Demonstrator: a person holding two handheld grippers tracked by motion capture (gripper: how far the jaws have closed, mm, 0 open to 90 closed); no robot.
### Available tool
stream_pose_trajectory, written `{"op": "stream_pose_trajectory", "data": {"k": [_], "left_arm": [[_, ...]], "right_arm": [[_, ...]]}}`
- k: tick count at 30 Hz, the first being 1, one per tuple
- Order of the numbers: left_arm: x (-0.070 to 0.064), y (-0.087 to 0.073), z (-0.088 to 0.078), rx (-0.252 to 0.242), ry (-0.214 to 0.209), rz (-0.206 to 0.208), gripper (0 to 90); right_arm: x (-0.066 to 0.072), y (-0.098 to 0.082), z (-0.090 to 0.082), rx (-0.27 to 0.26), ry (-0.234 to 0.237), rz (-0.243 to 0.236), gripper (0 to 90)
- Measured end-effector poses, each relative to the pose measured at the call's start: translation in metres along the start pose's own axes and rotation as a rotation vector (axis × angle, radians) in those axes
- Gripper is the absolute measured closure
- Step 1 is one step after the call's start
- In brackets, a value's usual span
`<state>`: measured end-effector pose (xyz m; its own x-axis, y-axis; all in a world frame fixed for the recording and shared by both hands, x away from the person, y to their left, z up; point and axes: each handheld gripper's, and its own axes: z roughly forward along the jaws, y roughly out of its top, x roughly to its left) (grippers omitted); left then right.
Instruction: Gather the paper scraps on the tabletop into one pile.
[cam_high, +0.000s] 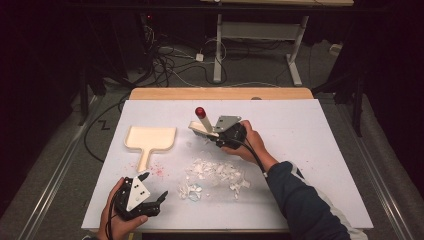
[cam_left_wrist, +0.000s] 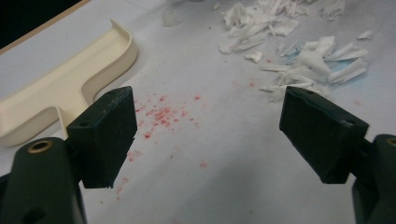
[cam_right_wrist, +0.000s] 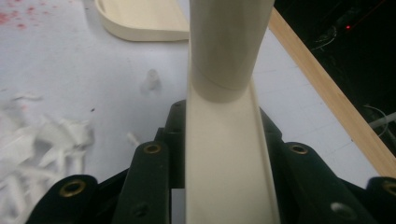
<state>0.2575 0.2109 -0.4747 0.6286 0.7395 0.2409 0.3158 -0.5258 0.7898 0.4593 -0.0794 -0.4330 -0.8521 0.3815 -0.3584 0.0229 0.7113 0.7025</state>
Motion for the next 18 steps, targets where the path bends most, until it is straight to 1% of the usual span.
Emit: {"op": "stream_pose_trajectory", "data": {"k": [1, 2, 3, 4, 5, 6, 7, 9, 10, 11, 13, 14, 15, 16, 17, 18], "left_arm": [[0.0, 0.0, 0.0, 0.0, -0.001, 0.001, 17.9], [0.0, 0.0, 0.0, 0.001, -0.002, 0.0, 17.9], [0.0, -0.001, 0.001, 0.0, -0.004, -0.003, 17.9], [0.001, -0.001, 0.001, 0.0, -0.005, -0.003, 17.9], [0.001, -0.001, 0.001, 0.0, -0.005, -0.002, 17.9], [0.001, -0.001, 0.001, 0.0, -0.008, -0.003, 17.9], [0.001, -0.001, 0.001, 0.001, -0.009, -0.002, 17.9], [0.0, 0.0, 0.002, 0.005, -0.013, 0.008, 17.9], [0.0, 0.0, 0.002, 0.005, -0.013, 0.008, 17.9], [0.0, 0.0, 0.001, 0.007, -0.013, 0.01, 17.9], [0.0, -0.001, 0.001, 0.003, -0.013, 0.005, 17.9], [0.0, -0.001, 0.001, 0.003, -0.012, 0.003, 17.9], [0.0, -0.001, 0.001, 0.002, -0.009, 0.002, 17.9], [0.001, -0.001, 0.0, 0.0, -0.009, 0.001, 17.9], [0.001, -0.001, 0.0, -0.002, -0.01, 0.001, 17.9], [0.0, -0.001, 0.0, 0.001, -0.011, 0.004, 17.9]], "right_arm": [[0.001, 0.001, 0.005, 0.0, -0.011, 0.007, 68.5], [0.001, 0.002, 0.01, 0.01, -0.003, 0.007, 68.5], [0.001, 0.002, 0.01, 0.01, -0.003, 0.007, 68.5], [0.004, 0.003, 0.02, 0.013, -0.007, -0.003, 68.5], [0.004, 0.003, 0.02, 0.013, -0.007, -0.003, 68.5], [0.005, 0.004, 0.022, 0.005, 0.007, 0.001, 68.5], [0.009, 0.008, 0.027, 0.002, 0.018, -0.009, 68.5], [0.016, 0.012, 0.03, 0.006, 0.044, -0.043, 68.5], [0.019, 0.013, 0.031, 0.006, 0.051, -0.062, 68.4], [0.022, 0.014, 0.031, 0.004, 0.063, -0.07, 68.3], [0.026, 0.013, 0.03, -0.005, 0.087, -0.082, 68.4], [0.026, 0.013, 0.03, -0.005, 0.087, -0.082, 68.4], [0.028, 0.012, 0.026, -0.026, 0.127, -0.081, 68.3], [0.028, 0.012, 0.026, -0.026, 0.127, -0.081, 68.3], [0.028, 0.011, 0.025, -0.033, 0.142, -0.086, 68.3], [0.03, 0.01, 0.021, -0.041, 0.161, -0.105, 68.3]]}}
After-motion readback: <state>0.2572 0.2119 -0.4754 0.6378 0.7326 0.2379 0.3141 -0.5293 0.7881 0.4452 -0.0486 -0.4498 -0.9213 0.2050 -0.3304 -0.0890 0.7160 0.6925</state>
